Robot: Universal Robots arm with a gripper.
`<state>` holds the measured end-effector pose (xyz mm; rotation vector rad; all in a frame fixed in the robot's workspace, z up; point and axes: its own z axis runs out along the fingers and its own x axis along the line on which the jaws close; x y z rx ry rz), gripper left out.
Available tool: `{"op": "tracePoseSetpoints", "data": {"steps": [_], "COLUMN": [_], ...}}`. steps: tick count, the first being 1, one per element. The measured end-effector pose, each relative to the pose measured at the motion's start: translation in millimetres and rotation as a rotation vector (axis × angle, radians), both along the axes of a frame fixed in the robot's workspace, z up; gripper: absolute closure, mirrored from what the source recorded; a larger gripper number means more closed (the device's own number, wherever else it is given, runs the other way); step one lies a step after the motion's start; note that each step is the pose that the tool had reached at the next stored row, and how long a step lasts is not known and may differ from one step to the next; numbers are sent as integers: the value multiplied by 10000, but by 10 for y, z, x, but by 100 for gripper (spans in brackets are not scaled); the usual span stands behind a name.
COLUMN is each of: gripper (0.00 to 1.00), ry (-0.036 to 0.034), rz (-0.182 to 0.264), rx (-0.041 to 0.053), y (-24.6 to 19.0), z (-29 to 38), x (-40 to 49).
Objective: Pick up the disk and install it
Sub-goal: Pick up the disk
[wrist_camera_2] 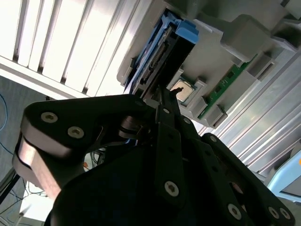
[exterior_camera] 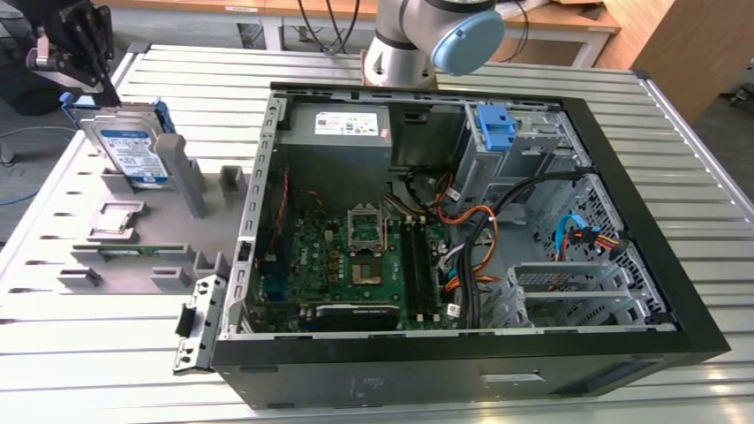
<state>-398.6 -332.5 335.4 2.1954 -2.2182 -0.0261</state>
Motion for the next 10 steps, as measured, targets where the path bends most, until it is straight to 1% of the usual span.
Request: {"op": "tracePoseSetpoints", "data": {"steps": [2,3,4,5,10], "gripper": [89,89,89,89,89], "ry": [-7,-8,-9,-9,-20], "rz": [-1,-1,-1,-1,-1], "rx": [171,237,284,315,322], "y": [1,0,1,0,-3], "z": [0,1,1,1,0], "x": [-1,-1,-1,-1,-34]}}
